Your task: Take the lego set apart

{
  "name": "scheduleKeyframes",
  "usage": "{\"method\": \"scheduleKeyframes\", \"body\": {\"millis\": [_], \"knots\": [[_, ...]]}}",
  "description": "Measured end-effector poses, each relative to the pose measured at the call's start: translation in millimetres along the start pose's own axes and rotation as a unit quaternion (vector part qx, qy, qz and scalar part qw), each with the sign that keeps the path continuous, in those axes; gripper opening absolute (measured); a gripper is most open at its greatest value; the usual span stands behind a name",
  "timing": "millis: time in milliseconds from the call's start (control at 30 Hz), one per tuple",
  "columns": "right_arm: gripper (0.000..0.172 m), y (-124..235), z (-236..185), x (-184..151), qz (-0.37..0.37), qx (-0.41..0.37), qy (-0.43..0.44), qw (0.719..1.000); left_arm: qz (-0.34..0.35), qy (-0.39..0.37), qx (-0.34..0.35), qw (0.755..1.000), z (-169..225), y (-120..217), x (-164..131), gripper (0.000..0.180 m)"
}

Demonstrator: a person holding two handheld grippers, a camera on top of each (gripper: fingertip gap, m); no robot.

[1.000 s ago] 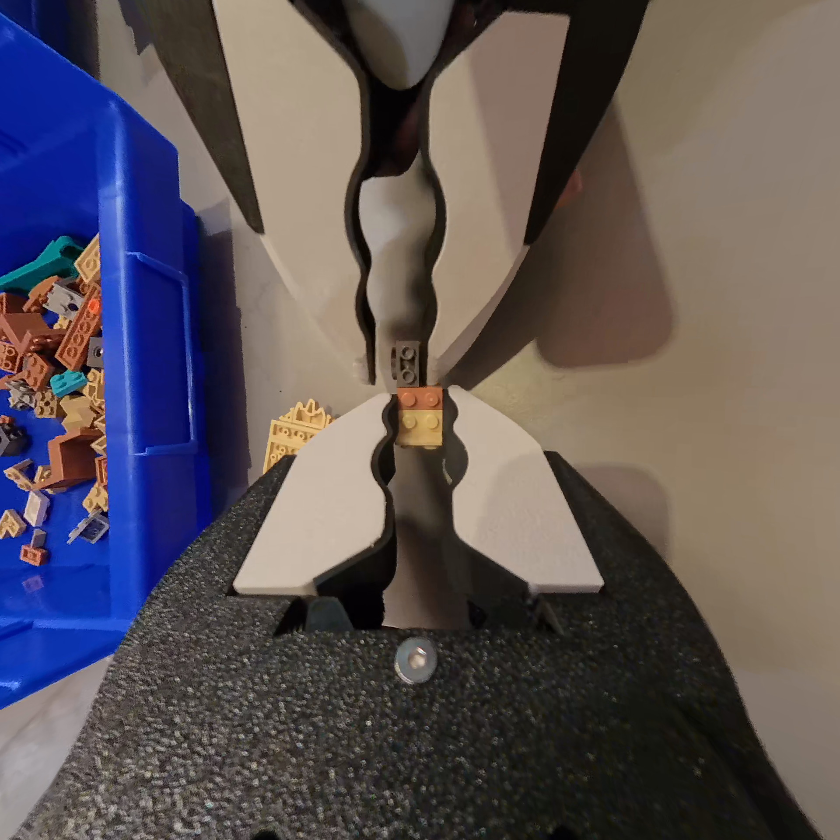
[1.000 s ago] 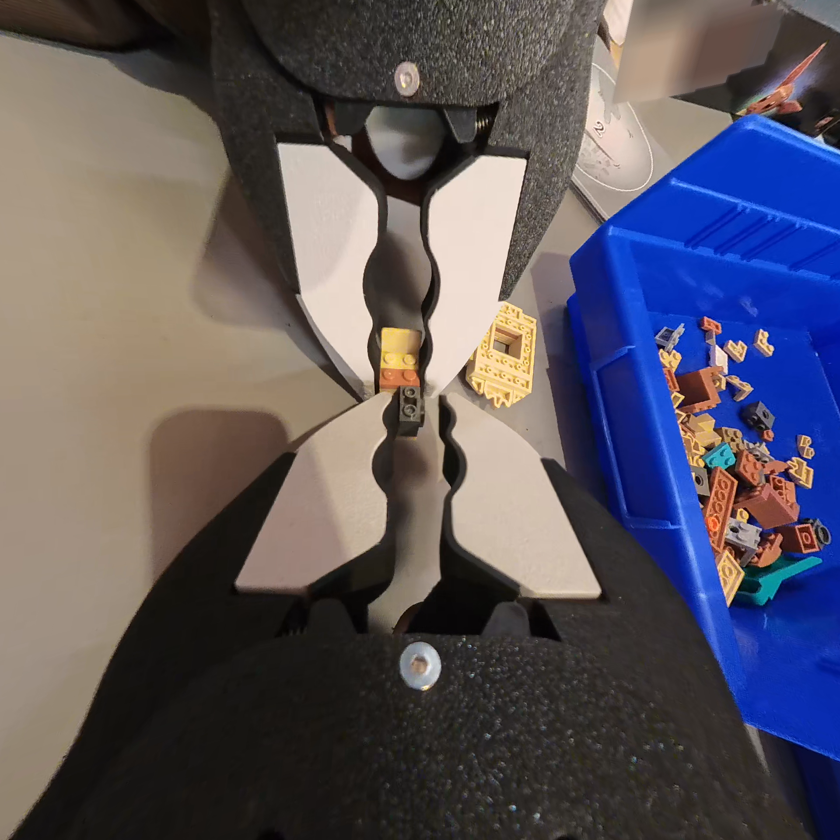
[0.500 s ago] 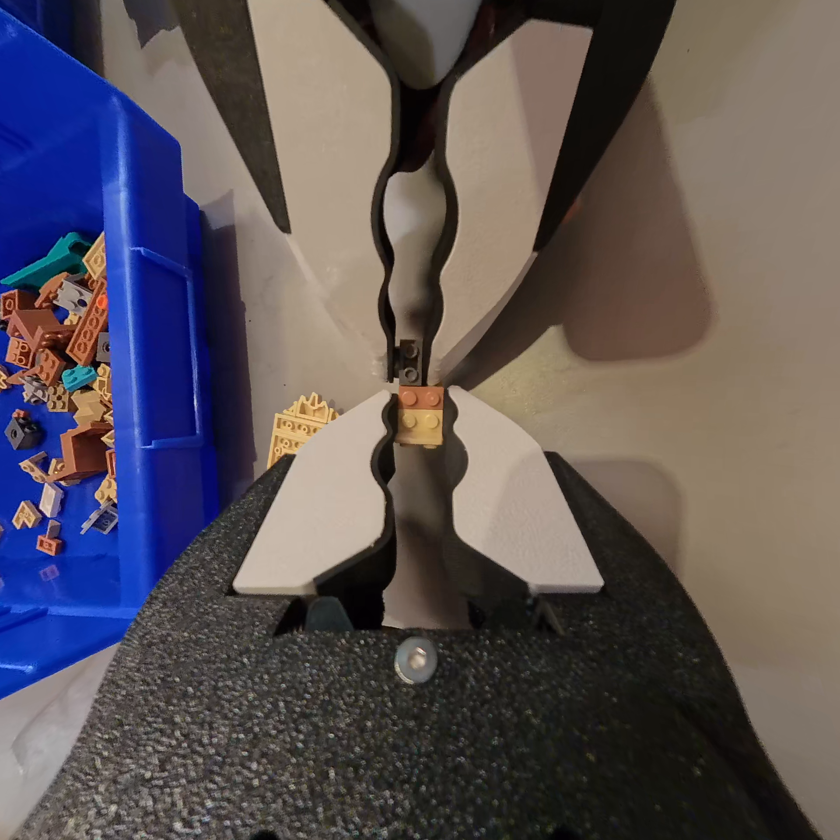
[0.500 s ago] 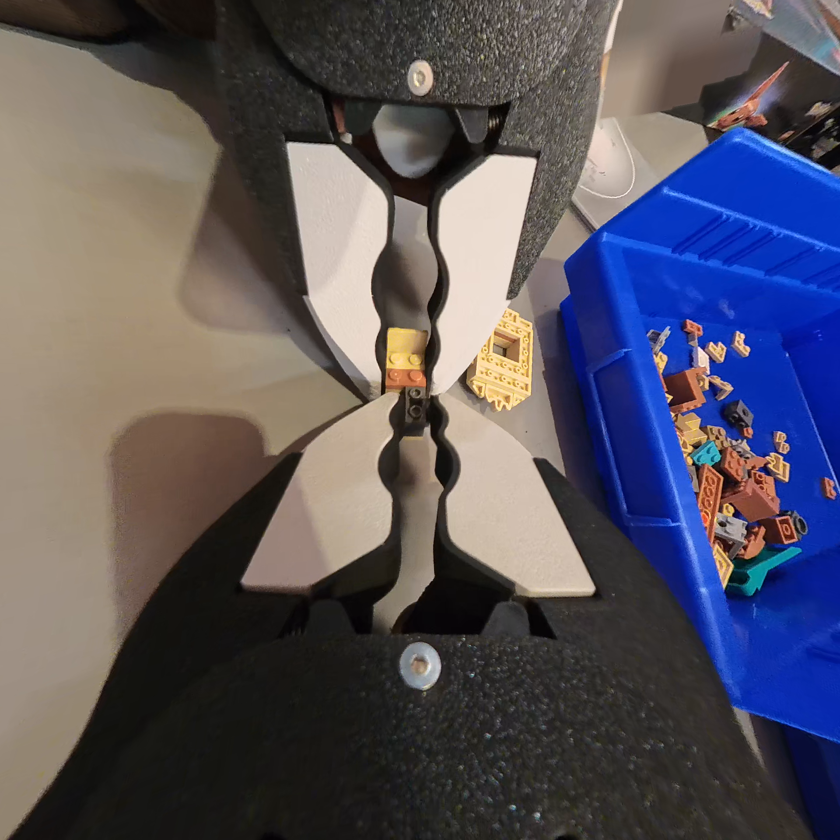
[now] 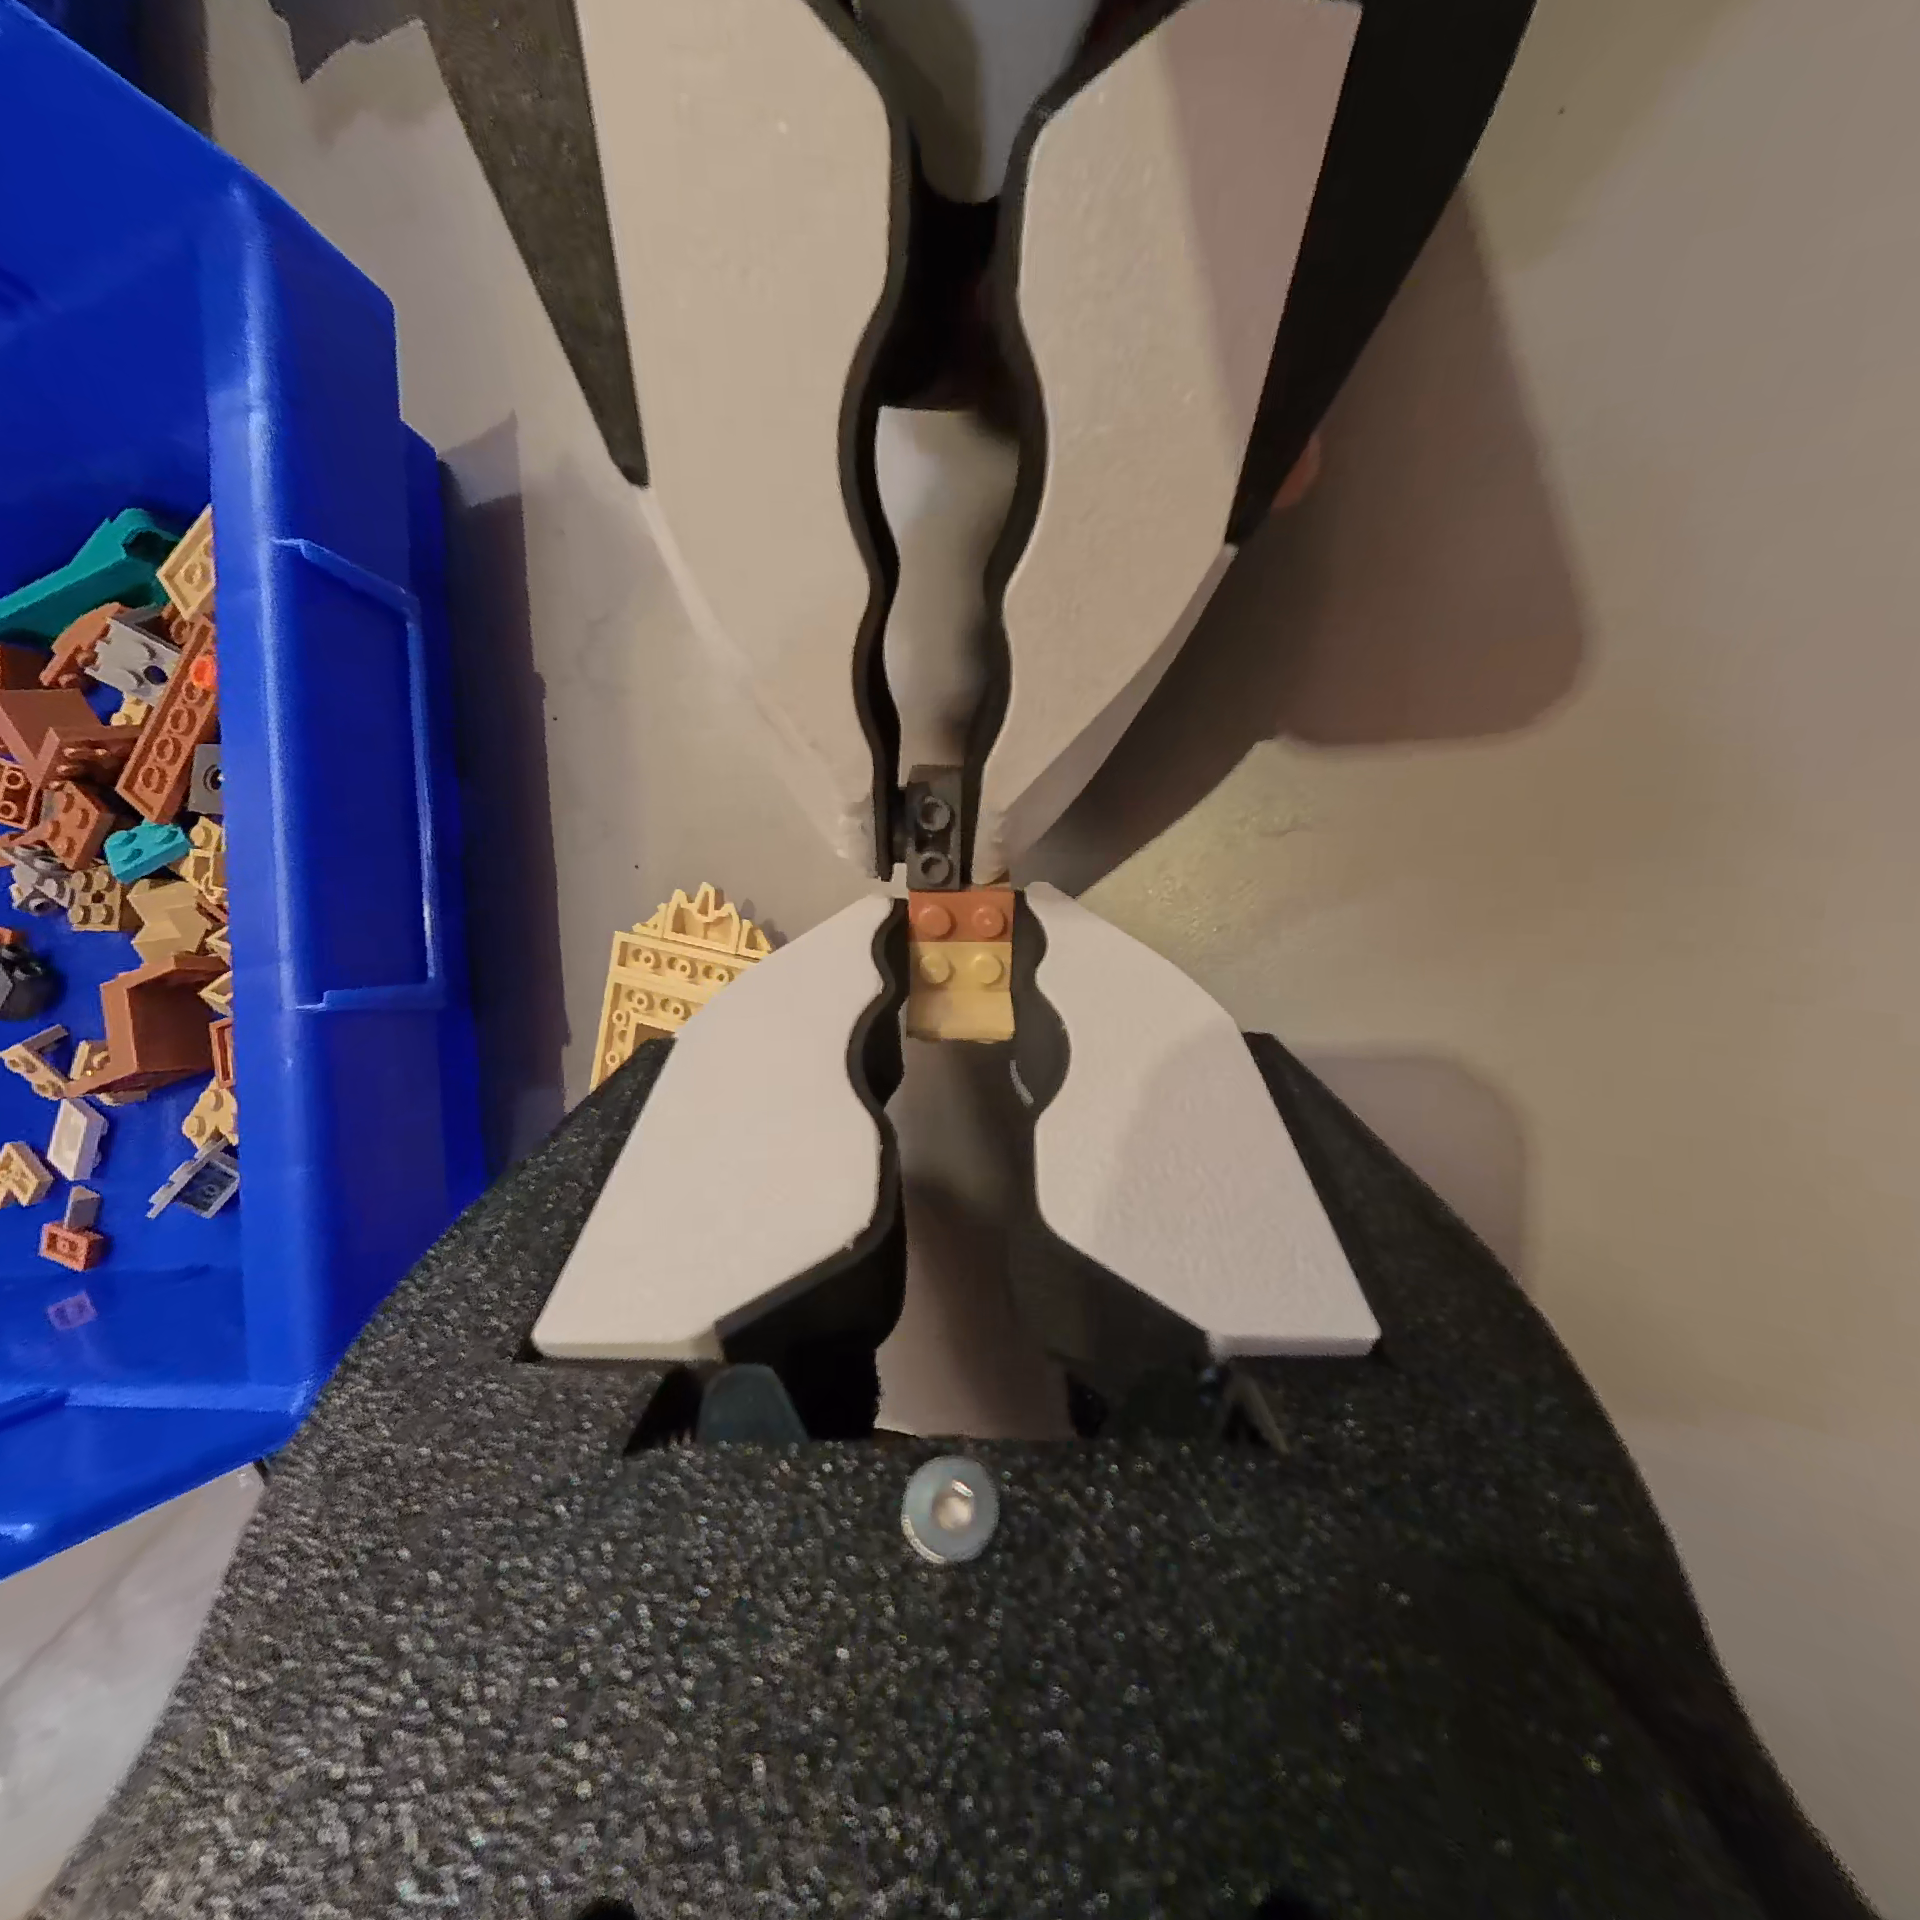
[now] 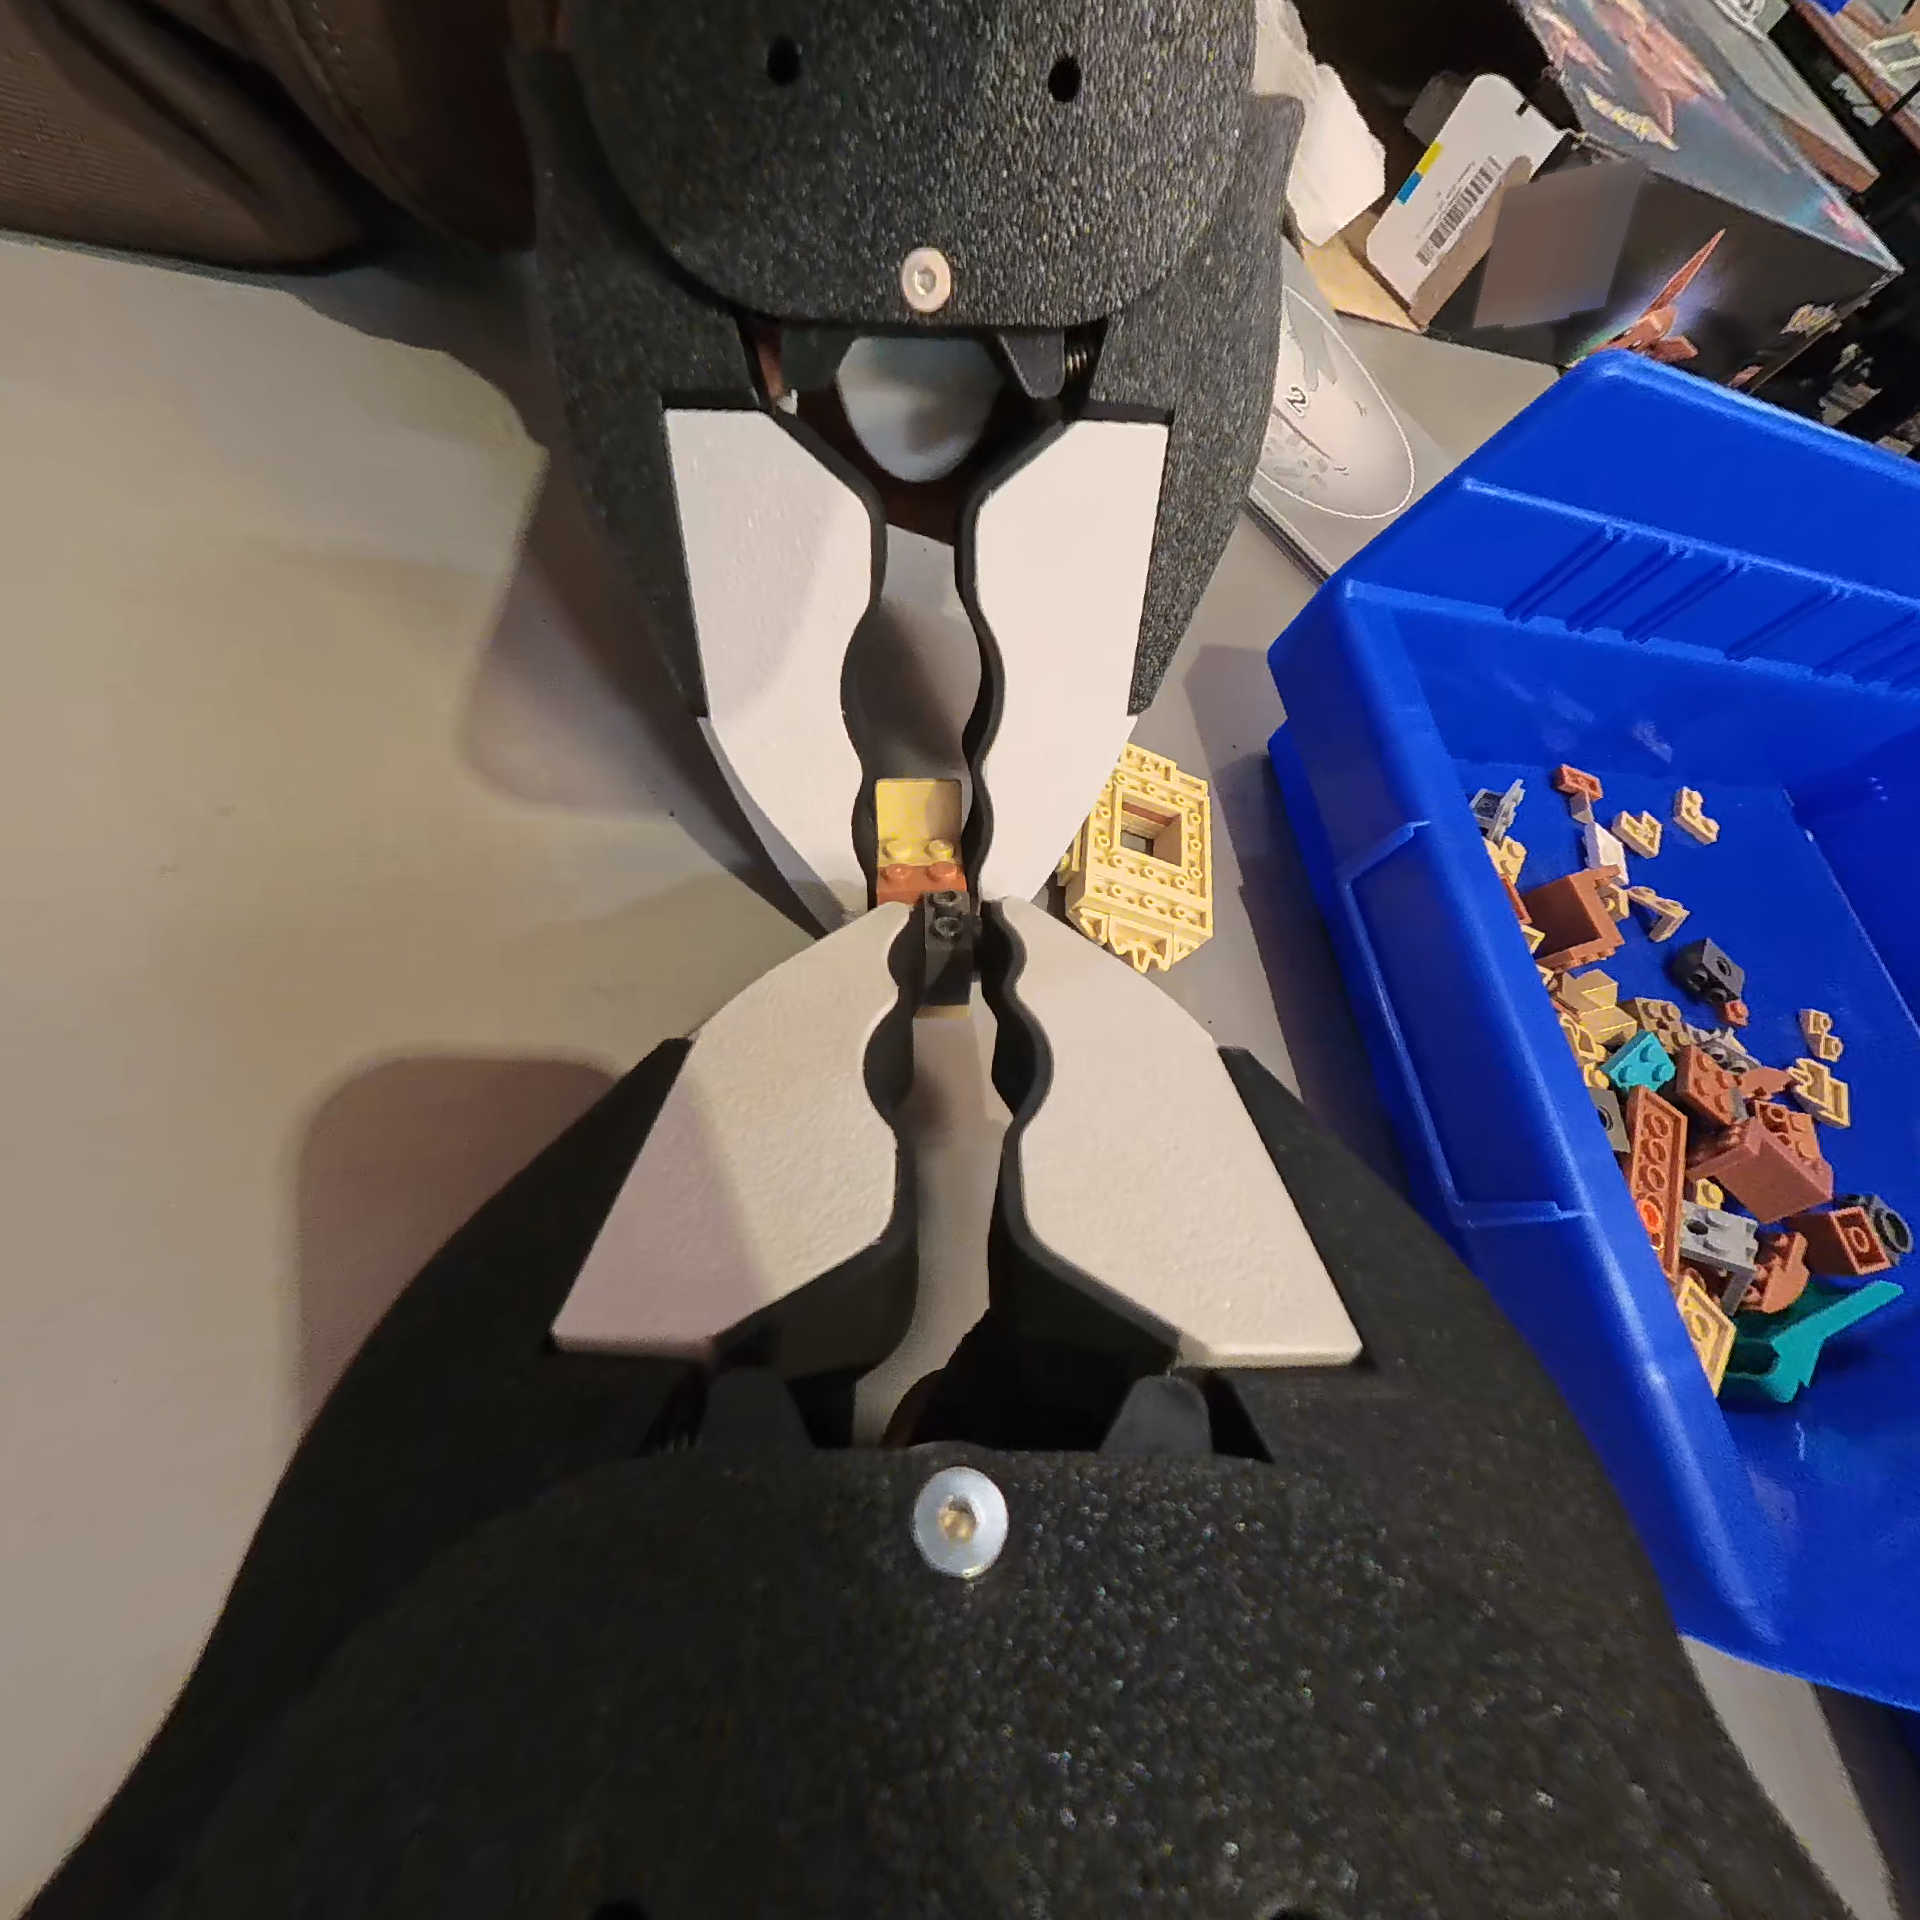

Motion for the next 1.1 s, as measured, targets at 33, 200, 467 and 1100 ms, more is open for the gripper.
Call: {"method": "scheduleKeyframes", "body": {"millis": [33,200,467,1100], "knots": [[0.009,0.1,-0.1,0.1,0.001,0.002,0.000,1.000,0.002,0.002,-0.002,1.000,0.1,0.0,-0.2,0.018],[0.009,0.5,-0.5,0.8,0.005,0.008,-0.001,1.000,0.008,0.008,-0.011,1.000,0.4,0.0,-0.7,0.018],[0.009,0.5,-0.5,2.6,0.014,0.010,-0.008,1.000,0.007,0.013,-0.014,1.000,0.9,0.0,-0.5,0.018],[0.010,33.2,46.9,12.9,0.125,-0.171,-0.095,0.973,0.028,0.031,0.001,0.999,-7.2,-1.4,-3.0,0.018]]}}
Point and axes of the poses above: each gripper's, where its closed fingertips meet, y back along the fingers, x out of its top, z = x × y across the jaws, the point moved 9 cm from there along y, back along the fingers, and after that the axes turned 10 degrees about z, right-handed, at the moved point
